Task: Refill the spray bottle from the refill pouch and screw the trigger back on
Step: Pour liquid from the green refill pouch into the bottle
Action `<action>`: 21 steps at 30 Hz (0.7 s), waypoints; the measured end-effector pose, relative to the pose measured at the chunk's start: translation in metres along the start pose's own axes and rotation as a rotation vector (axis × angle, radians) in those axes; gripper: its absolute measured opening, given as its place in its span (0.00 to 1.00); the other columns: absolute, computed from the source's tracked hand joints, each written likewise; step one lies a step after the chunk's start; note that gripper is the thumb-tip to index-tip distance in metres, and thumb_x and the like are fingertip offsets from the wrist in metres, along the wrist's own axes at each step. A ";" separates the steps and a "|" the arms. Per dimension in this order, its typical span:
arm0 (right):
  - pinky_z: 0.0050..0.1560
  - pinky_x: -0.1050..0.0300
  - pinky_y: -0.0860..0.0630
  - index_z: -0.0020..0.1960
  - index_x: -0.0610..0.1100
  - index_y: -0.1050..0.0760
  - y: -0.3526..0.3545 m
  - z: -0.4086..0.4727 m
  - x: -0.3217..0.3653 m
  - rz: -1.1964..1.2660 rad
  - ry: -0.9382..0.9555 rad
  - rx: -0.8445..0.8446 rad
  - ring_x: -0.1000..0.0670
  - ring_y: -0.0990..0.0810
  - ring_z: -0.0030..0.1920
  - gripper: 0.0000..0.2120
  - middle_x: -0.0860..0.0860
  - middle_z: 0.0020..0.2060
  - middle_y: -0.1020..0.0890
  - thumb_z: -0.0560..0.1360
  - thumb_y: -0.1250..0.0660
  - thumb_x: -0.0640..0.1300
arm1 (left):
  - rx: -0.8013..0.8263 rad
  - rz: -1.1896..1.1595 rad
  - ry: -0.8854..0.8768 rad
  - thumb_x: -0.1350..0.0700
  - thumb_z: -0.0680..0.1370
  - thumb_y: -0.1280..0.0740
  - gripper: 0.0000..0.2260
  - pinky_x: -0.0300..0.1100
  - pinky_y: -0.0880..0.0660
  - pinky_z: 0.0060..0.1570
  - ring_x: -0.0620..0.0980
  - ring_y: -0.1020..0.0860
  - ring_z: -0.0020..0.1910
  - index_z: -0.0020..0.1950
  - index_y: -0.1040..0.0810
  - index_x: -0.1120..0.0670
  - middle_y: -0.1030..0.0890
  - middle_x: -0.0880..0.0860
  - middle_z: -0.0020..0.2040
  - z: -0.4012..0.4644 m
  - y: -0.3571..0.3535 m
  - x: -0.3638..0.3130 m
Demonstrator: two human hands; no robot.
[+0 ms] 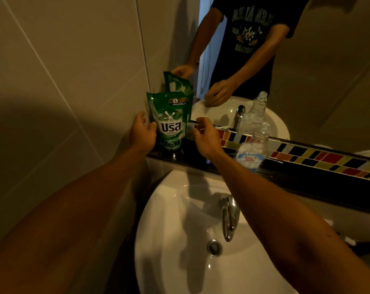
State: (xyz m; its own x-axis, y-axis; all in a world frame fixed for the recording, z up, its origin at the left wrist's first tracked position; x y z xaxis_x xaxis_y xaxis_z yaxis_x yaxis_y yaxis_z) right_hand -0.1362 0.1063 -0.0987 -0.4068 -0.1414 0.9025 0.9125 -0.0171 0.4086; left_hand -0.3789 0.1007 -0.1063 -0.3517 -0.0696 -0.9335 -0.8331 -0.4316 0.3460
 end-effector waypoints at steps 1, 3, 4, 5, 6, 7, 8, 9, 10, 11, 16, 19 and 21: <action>0.43 0.67 0.27 0.74 0.43 0.31 -0.004 0.008 -0.001 -0.002 -0.022 0.023 0.52 0.21 0.53 0.17 0.51 0.58 0.21 0.86 0.38 0.41 | 0.019 0.035 0.012 0.54 0.80 0.36 0.26 0.42 0.30 0.59 0.55 0.26 0.66 0.77 0.39 0.54 0.30 0.57 0.73 0.006 0.000 0.001; 0.51 0.60 0.24 0.77 0.42 0.33 -0.012 0.023 -0.002 0.014 -0.051 0.067 0.49 0.23 0.59 0.19 0.44 0.66 0.21 0.86 0.39 0.39 | 0.054 0.083 0.014 0.52 0.81 0.37 0.26 0.41 0.33 0.60 0.54 0.28 0.68 0.78 0.40 0.52 0.31 0.56 0.74 0.019 -0.001 0.003; 0.55 0.56 0.24 0.78 0.41 0.33 -0.017 0.030 -0.001 0.030 -0.060 0.088 0.48 0.23 0.61 0.20 0.42 0.69 0.22 0.86 0.40 0.38 | 0.075 0.105 0.005 0.51 0.81 0.38 0.26 0.43 0.32 0.63 0.54 0.28 0.69 0.78 0.40 0.51 0.30 0.55 0.74 0.025 -0.003 0.003; 0.57 0.55 0.25 0.78 0.40 0.34 -0.021 0.036 0.000 0.044 -0.066 0.109 0.47 0.23 0.63 0.21 0.42 0.70 0.22 0.86 0.41 0.36 | 0.099 0.124 -0.010 0.50 0.81 0.40 0.25 0.46 0.32 0.65 0.53 0.28 0.68 0.77 0.39 0.50 0.29 0.54 0.73 0.029 -0.005 0.002; 0.57 0.55 0.24 0.79 0.40 0.34 -0.025 0.042 0.000 0.053 -0.071 0.129 0.46 0.23 0.62 0.22 0.41 0.71 0.22 0.86 0.42 0.34 | 0.122 0.130 -0.029 0.49 0.80 0.41 0.23 0.48 0.31 0.65 0.53 0.27 0.67 0.75 0.36 0.49 0.27 0.52 0.71 0.033 -0.007 0.001; 0.57 0.54 0.22 0.79 0.40 0.34 -0.028 0.047 0.000 0.061 -0.079 0.145 0.45 0.22 0.62 0.22 0.41 0.71 0.23 0.86 0.43 0.32 | 0.139 0.124 -0.040 0.49 0.79 0.41 0.20 0.49 0.29 0.63 0.53 0.25 0.64 0.72 0.32 0.48 0.24 0.51 0.68 0.036 -0.010 0.000; 0.59 0.53 0.21 0.79 0.39 0.34 -0.031 0.051 0.000 0.065 -0.089 0.153 0.43 0.22 0.63 0.23 0.40 0.72 0.23 0.85 0.44 0.31 | 0.144 0.128 -0.044 0.48 0.79 0.42 0.17 0.49 0.27 0.60 0.52 0.22 0.59 0.68 0.30 0.45 0.21 0.49 0.61 0.038 -0.011 0.001; 0.63 0.49 0.20 0.79 0.39 0.34 -0.034 0.055 -0.002 0.065 -0.101 0.154 0.41 0.21 0.65 0.22 0.40 0.72 0.23 0.85 0.45 0.31 | 0.133 0.150 -0.047 0.47 0.78 0.43 0.14 0.48 0.25 0.53 0.50 0.21 0.53 0.63 0.28 0.42 0.19 0.45 0.54 0.039 -0.011 0.002; 0.67 0.44 0.21 0.78 0.38 0.32 -0.037 0.058 -0.005 0.065 -0.116 0.150 0.40 0.21 0.67 0.22 0.39 0.72 0.23 0.86 0.44 0.32 | 0.107 0.179 -0.053 0.46 0.77 0.43 0.11 0.44 0.26 0.45 0.47 0.21 0.47 0.58 0.28 0.40 0.20 0.41 0.48 0.040 -0.010 0.003; 0.67 0.40 0.22 0.77 0.38 0.30 -0.040 0.061 -0.008 0.073 -0.134 0.141 0.39 0.21 0.67 0.20 0.39 0.69 0.21 0.86 0.43 0.33 | 0.074 0.198 -0.062 0.45 0.77 0.42 0.07 0.41 0.29 0.39 0.44 0.22 0.43 0.54 0.29 0.39 0.22 0.39 0.43 0.041 -0.008 0.003; 0.54 0.44 0.17 0.53 0.42 0.21 -0.048 0.070 -0.016 0.100 -0.161 0.023 0.43 0.16 0.52 0.07 0.45 0.48 0.16 0.85 0.38 0.37 | 0.046 0.098 -0.102 0.51 0.81 0.40 0.03 0.47 0.26 0.42 0.52 0.21 0.42 0.49 0.29 0.48 0.20 0.48 0.41 0.040 -0.011 0.000; 0.50 0.47 0.18 0.49 0.44 0.23 -0.046 0.068 -0.015 0.059 -0.115 -0.072 0.49 0.18 0.45 0.08 0.50 0.42 0.18 0.85 0.38 0.39 | 0.050 0.123 -0.165 0.50 0.83 0.43 0.07 0.37 0.27 0.34 0.40 0.22 0.37 0.49 0.29 0.50 0.20 0.51 0.41 0.033 -0.011 -0.008; 0.50 0.47 0.19 0.49 0.42 0.23 -0.045 0.062 -0.015 0.079 -0.097 -0.117 0.49 0.19 0.44 0.07 0.50 0.42 0.18 0.85 0.38 0.39 | 0.066 0.045 -0.187 0.52 0.83 0.43 0.08 0.26 0.31 0.31 0.36 0.24 0.35 0.50 0.29 0.54 0.20 0.54 0.43 0.026 -0.015 -0.014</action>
State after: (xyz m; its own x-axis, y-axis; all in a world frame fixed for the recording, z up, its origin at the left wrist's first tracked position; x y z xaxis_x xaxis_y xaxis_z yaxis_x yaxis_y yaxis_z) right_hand -0.1733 0.1709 -0.1223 -0.3304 -0.0508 0.9425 0.9383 -0.1256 0.3222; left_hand -0.3729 0.1315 -0.0960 -0.4575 0.0829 -0.8853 -0.8384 -0.3719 0.3984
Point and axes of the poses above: each hand's wrist, its own z-axis towards the middle knuckle, its own y-axis out of the back of the hand, x = y × z, the point moved 8 cm from there along z, towards the middle knuckle
